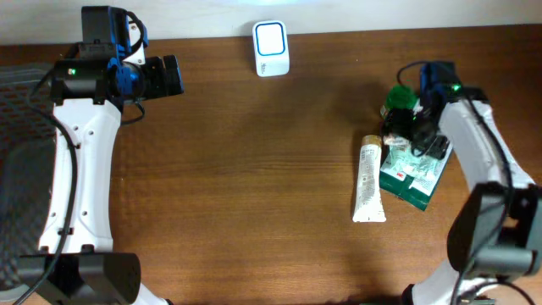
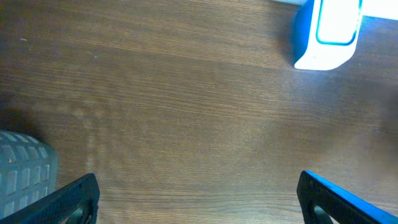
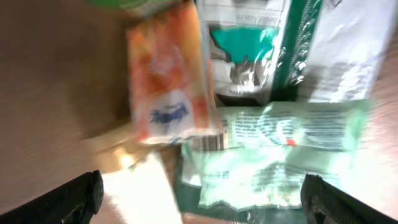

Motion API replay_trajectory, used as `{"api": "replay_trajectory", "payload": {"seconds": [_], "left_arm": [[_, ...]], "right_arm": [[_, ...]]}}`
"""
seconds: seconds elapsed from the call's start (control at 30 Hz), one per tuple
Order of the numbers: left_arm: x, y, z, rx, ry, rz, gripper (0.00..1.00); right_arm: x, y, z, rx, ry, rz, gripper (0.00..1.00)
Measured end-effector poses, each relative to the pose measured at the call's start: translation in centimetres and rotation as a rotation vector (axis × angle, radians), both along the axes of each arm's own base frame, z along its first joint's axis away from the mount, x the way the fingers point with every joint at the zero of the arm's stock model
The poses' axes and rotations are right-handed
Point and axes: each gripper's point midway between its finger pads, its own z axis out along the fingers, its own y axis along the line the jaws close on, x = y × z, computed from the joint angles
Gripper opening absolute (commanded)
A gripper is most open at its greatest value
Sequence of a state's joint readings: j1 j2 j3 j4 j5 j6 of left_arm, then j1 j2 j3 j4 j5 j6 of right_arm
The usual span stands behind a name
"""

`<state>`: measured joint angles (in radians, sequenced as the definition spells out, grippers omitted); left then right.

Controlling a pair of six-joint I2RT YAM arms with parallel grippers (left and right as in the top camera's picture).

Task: Scan the item barcode

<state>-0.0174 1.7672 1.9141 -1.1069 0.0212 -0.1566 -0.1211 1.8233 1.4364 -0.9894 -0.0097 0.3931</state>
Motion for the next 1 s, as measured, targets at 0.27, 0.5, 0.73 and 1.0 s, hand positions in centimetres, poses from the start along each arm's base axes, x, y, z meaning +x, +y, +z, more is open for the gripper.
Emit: {"api": "replay_trajectory", "payload": {"seconds": [0.27,0.5,0.73,1.0], "left_arm": [[0.0,0.0,0.0,0.0,0.0,0.0,0.99],[0.0,0.0,0.0,0.0,0.0,0.0,0.99],[0.0,0.0,0.0,0.0,0.0,0.0,0.99],[0.0,0.0,0.0,0.0,0.0,0.0,0.99]], "right_arm": [[-2.2,2.4,17.0,-0.06,-0.364,0.132,0.98],[-10.7,5.6,23.6,-0.072,-0.499,0.274,0.98],[-14.3,5.3,24.9,-0.087,-0.533,0.275,0.98],[-14.8,4.6,24.2,-0.119,-0.487,0.261,0.98]]}}
